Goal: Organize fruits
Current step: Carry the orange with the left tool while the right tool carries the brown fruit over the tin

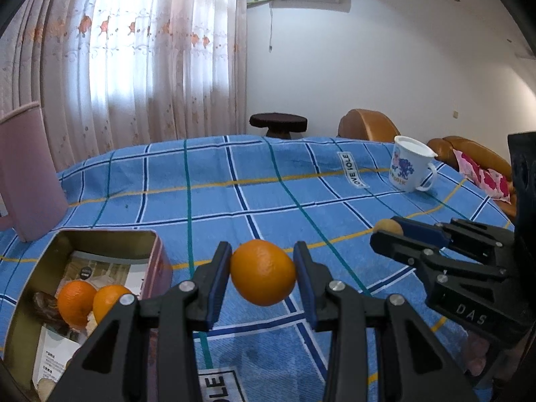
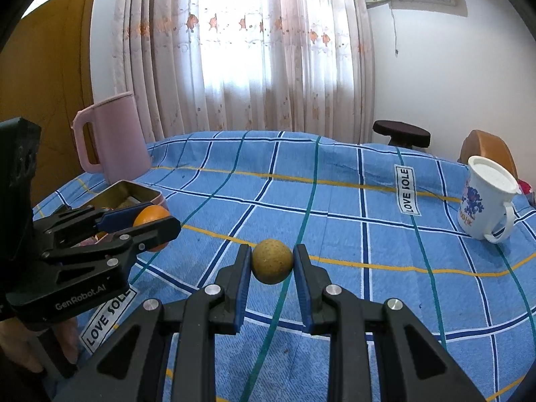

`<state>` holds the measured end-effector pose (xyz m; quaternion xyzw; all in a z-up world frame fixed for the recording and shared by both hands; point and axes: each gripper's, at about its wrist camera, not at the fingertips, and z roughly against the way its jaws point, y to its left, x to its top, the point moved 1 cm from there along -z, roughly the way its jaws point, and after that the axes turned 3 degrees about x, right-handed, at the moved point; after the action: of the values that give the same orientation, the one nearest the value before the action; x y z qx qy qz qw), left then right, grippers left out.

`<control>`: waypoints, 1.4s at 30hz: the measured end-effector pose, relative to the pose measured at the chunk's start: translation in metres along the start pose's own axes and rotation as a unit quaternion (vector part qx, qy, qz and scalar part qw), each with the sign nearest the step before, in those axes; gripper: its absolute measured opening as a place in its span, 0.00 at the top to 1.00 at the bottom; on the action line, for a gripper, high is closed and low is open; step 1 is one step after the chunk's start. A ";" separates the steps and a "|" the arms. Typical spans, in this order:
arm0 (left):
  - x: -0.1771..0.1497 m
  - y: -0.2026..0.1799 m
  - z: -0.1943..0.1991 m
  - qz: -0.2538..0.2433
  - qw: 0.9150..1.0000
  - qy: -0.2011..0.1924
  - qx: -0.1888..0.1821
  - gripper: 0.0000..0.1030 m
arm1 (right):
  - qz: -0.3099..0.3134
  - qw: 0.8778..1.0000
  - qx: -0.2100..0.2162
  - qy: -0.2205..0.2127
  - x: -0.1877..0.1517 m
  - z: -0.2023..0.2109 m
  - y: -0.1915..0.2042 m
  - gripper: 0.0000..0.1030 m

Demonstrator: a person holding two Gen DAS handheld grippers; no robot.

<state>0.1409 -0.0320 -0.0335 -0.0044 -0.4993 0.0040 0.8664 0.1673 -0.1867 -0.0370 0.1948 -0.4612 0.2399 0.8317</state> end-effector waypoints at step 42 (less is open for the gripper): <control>-0.006 -0.003 0.040 -0.009 0.996 -0.086 0.020 0.62 | 0.055 0.992 -0.040 -0.106 -0.002 0.038 0.022 0.74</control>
<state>0.1036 -0.0346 -0.0184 0.0183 -0.5717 0.0064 0.8202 0.1282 -0.1902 -0.0172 0.1595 -0.5662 0.2447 0.7708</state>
